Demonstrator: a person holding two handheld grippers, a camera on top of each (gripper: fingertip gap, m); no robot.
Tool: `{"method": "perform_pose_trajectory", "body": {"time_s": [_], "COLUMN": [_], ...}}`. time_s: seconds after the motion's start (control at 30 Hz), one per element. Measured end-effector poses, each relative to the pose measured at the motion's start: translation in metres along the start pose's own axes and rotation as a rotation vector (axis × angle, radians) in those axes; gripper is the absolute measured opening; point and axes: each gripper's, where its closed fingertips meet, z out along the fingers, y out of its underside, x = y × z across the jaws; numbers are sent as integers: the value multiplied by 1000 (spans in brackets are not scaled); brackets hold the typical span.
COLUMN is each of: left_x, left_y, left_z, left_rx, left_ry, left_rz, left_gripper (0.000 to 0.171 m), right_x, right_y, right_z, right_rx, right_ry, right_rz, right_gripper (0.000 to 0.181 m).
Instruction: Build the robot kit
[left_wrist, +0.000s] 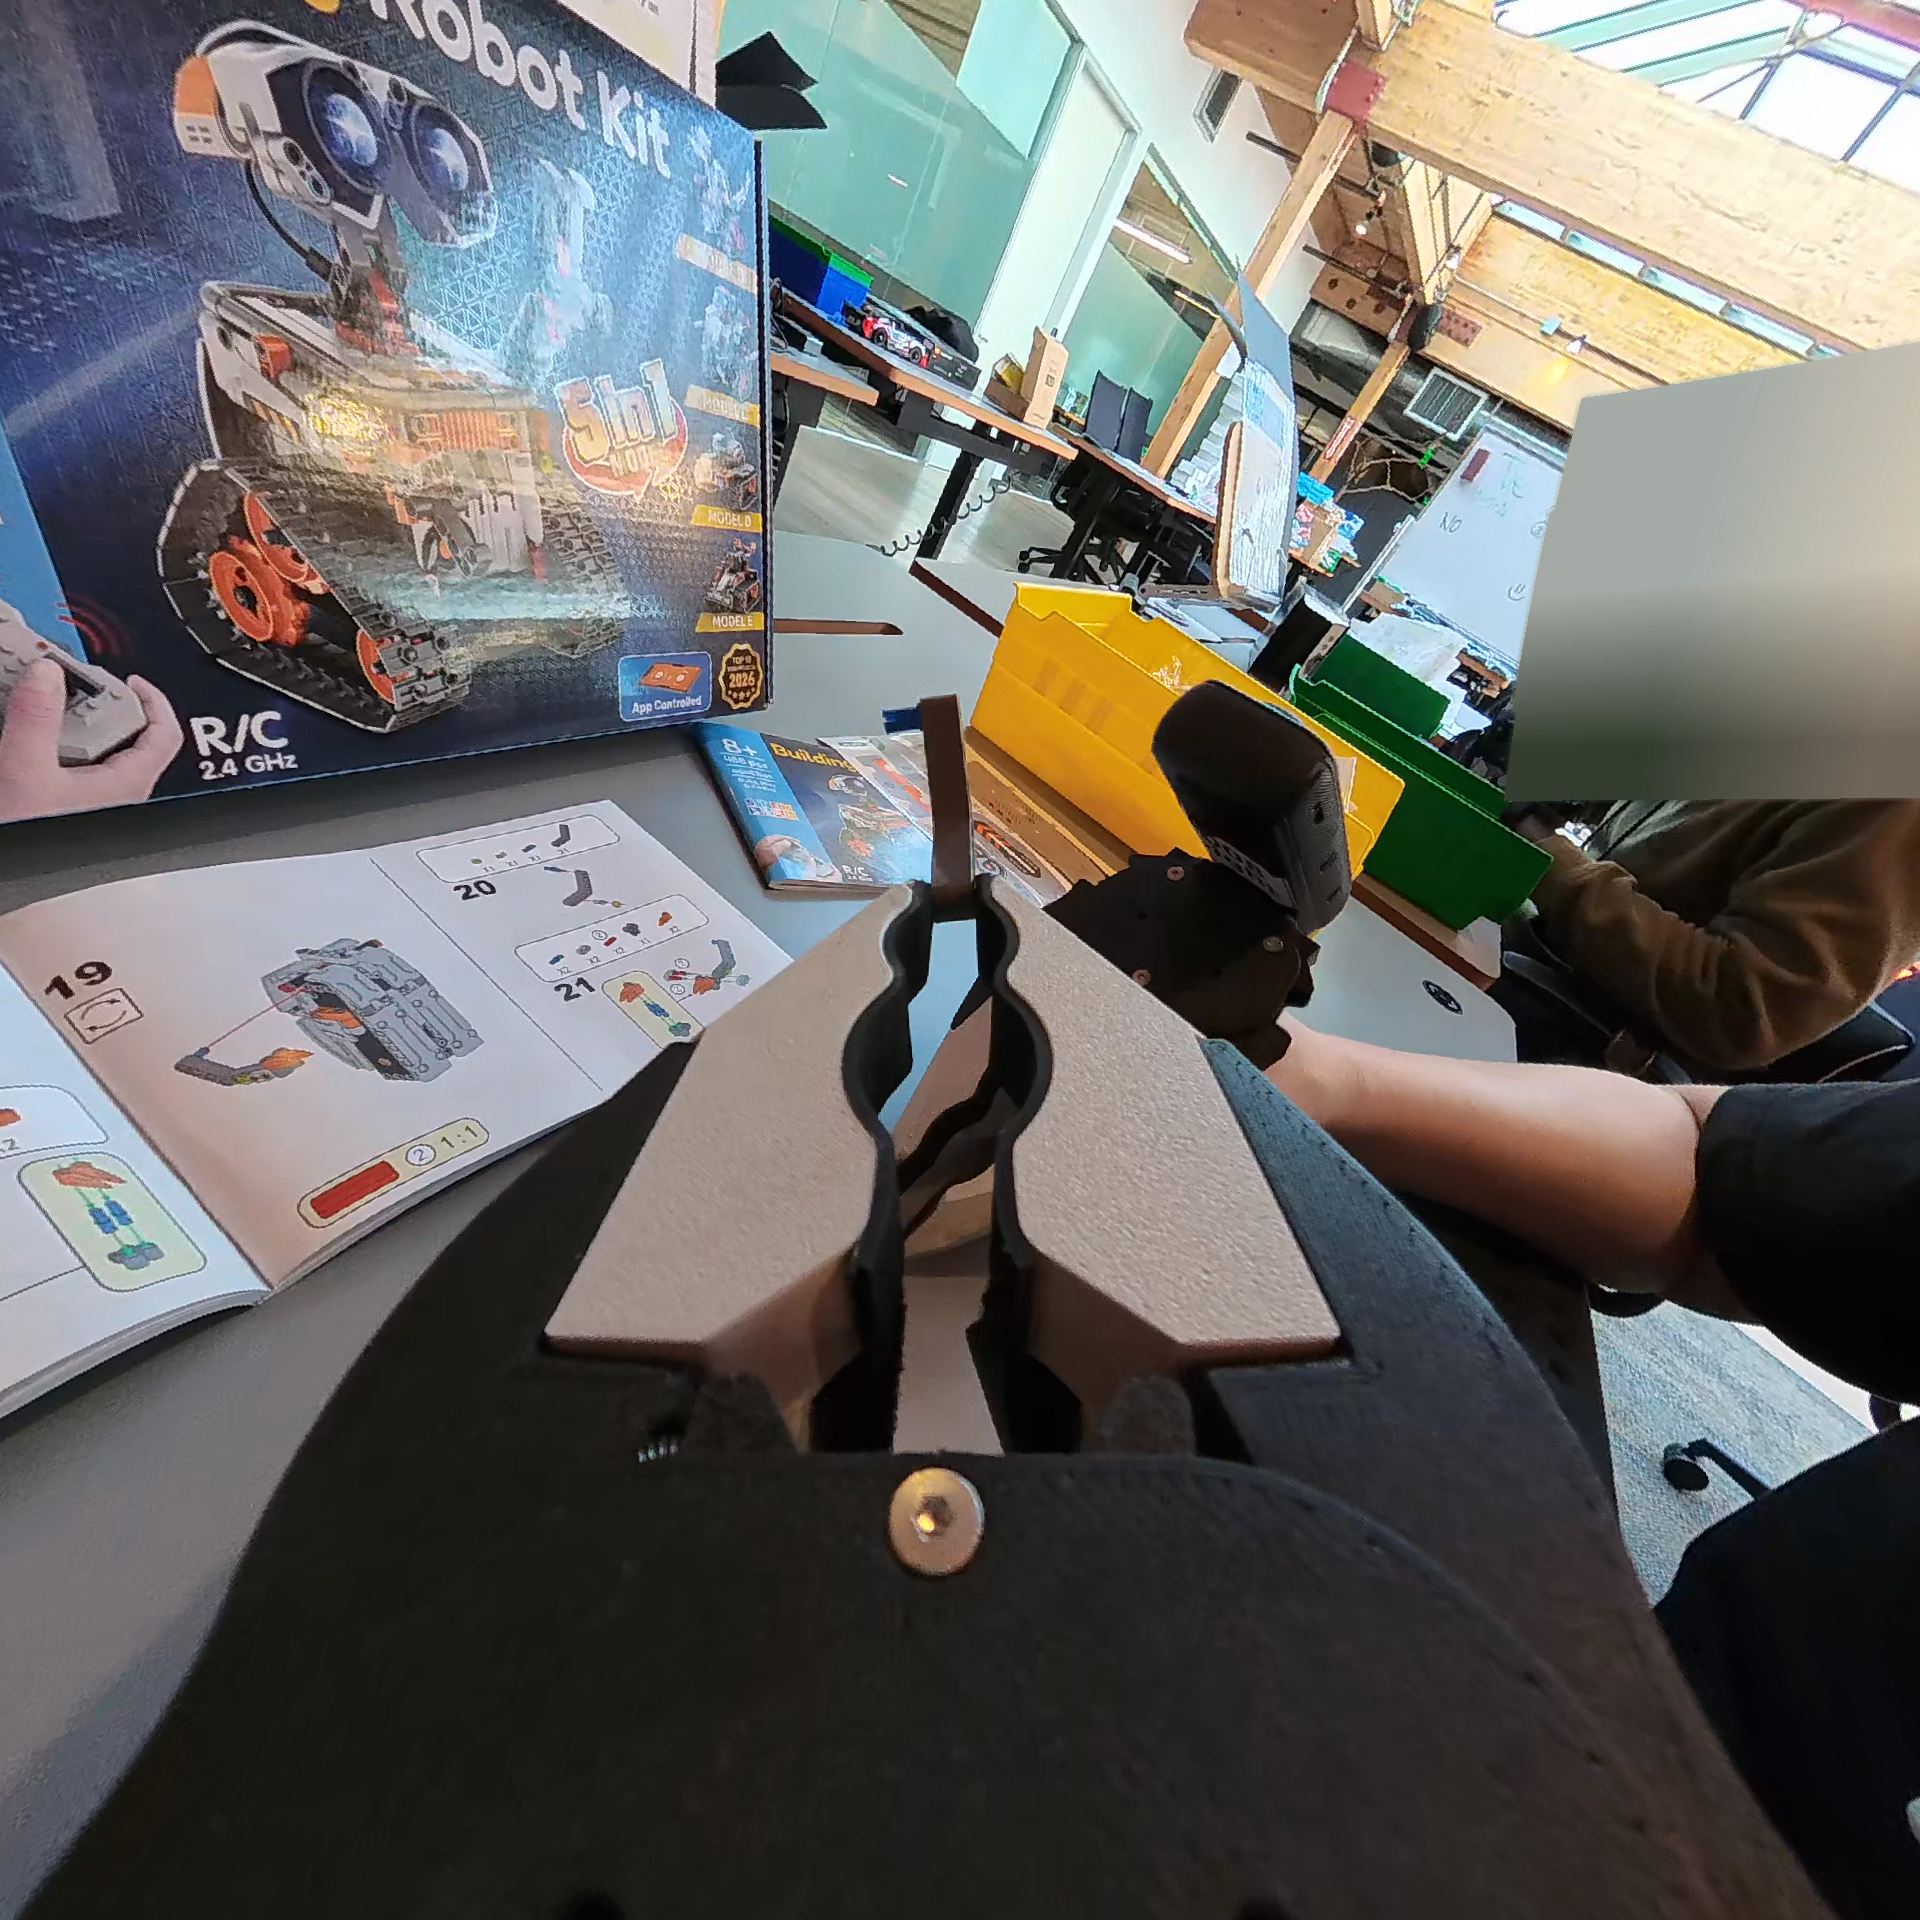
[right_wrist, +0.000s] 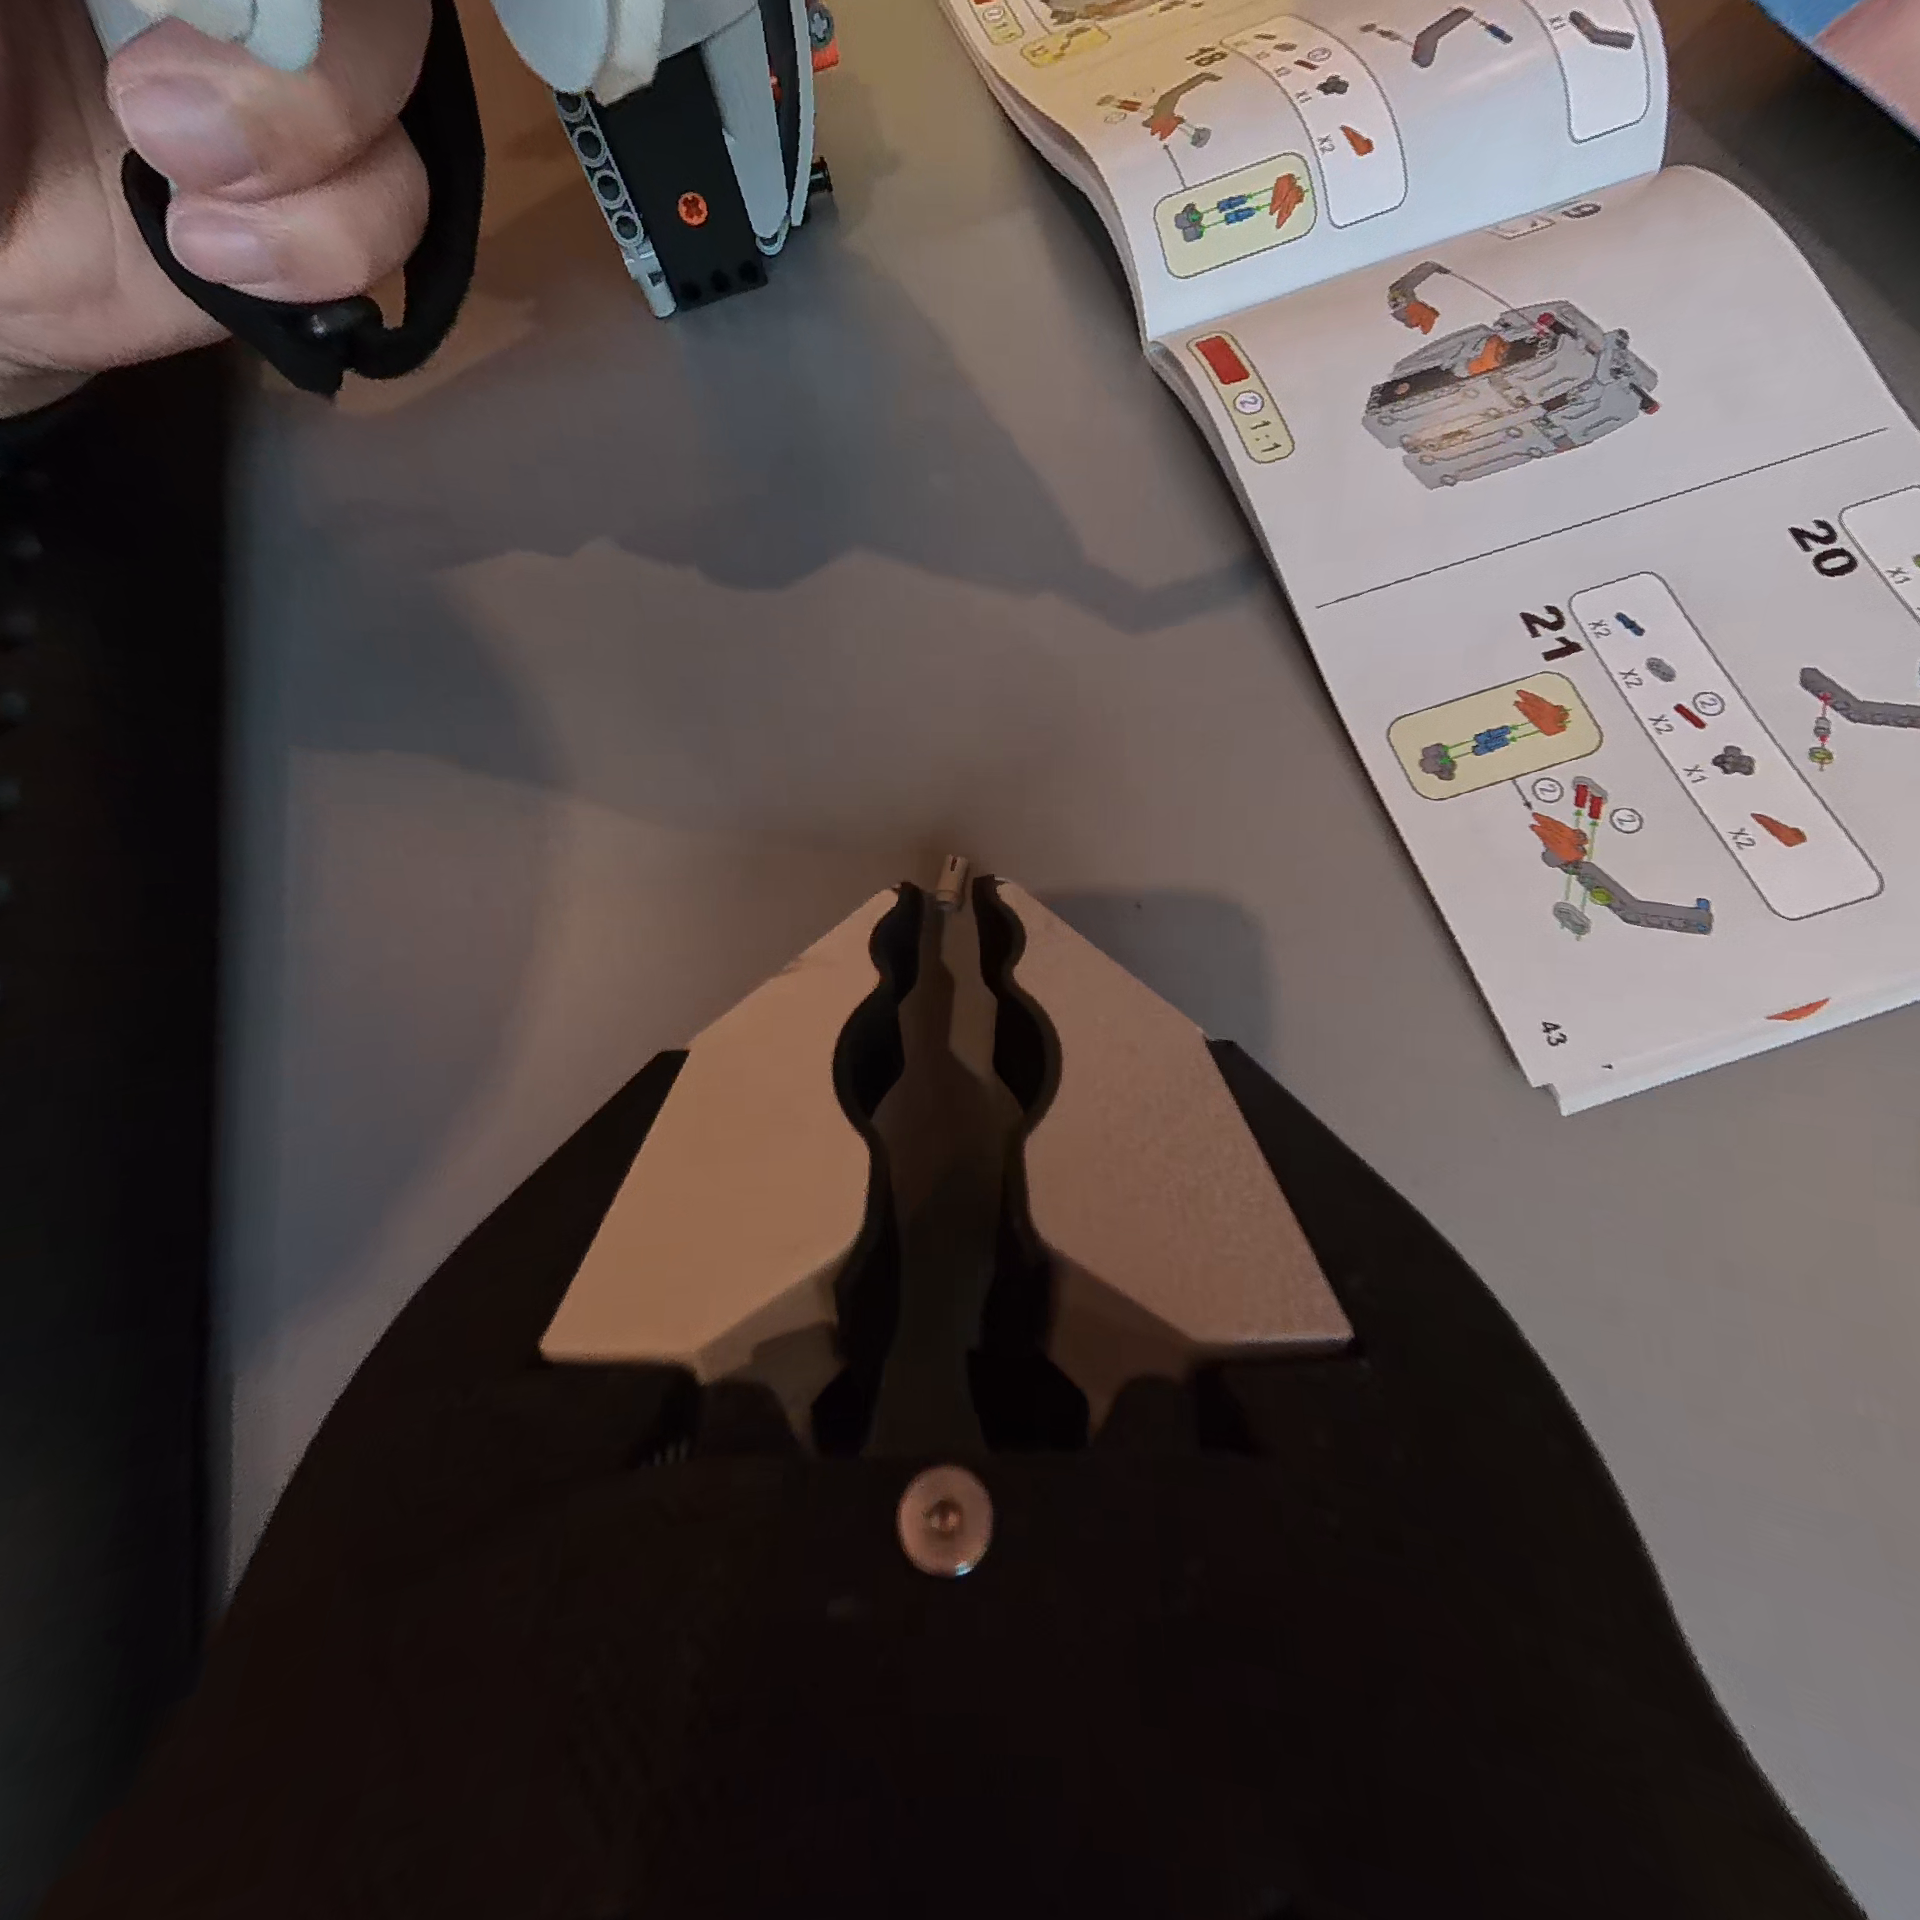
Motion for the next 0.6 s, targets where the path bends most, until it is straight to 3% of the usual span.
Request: {"method": "perform_pose_trajectory", "body": {"time_s": [0.33,0.6], "left_x": [-7,-15], "left_y": [2,13], "left_z": [0,3], "left_rx": [-11,-66], "left_ry": [-19,-41], "left_rz": [-13,-65], "left_gripper": [6,6], "right_x": [-5,22], "right_y": [-2,-33], "right_z": [-1,-44], "right_rx": [9,204], "right_ry": [-32,79], "right_rz": [-31,-68], "right_gripper": [5,5]}}
